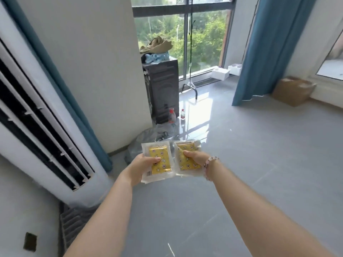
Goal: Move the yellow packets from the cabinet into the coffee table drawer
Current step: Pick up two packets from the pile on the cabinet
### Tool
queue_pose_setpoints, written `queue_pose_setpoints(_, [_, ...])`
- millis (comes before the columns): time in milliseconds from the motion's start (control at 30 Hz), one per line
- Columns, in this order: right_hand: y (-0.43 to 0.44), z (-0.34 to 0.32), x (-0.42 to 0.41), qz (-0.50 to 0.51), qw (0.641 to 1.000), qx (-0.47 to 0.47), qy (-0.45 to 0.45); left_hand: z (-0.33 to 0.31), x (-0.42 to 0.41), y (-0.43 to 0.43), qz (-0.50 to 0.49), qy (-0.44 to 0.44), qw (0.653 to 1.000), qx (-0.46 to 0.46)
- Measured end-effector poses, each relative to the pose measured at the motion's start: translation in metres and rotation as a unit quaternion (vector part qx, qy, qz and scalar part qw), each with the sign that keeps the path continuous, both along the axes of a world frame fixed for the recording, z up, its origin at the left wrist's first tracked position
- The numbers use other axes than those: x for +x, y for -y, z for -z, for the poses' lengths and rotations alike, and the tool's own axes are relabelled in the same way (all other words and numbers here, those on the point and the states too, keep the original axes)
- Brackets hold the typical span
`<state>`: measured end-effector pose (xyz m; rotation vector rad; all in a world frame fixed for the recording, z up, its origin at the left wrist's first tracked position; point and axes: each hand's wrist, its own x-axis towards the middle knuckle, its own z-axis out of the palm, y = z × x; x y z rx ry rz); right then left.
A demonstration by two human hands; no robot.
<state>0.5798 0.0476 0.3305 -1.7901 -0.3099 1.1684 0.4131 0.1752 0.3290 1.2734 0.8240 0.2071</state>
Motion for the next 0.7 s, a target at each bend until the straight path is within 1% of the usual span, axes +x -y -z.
queue_pose_setpoints(167, [0.073,0.003,0.075,0.096,0.995,0.008,-0.012,0.002,0.106,0.045,0.073,-0.012,0.997,0.003])
queue_pose_setpoints(233, [0.100,0.007,0.105,0.134,0.991,-0.002,-0.008,0.002,0.150,0.065,0.104,-0.013,0.994,0.010])
queue_pose_setpoints(400, [0.177,0.023,0.178,0.226,0.973,-0.036,-0.006,0.012,0.244,0.123,0.193,-0.027,0.981,0.014])
queue_pose_setpoints(467, [0.207,0.035,0.208,0.257,0.966,-0.037,0.005,0.017,0.276,0.145,0.211,-0.032,0.977,0.004])
queue_pose_setpoints(567, [0.249,0.021,0.219,0.287,0.957,-0.053,-0.003,0.024,0.314,0.178,0.246,-0.039,0.968,-0.001])
queue_pose_setpoints(700, [0.301,0.019,0.232,0.318,0.945,-0.079,0.016,0.031,0.356,0.222,0.306,-0.046,0.951,-0.003])
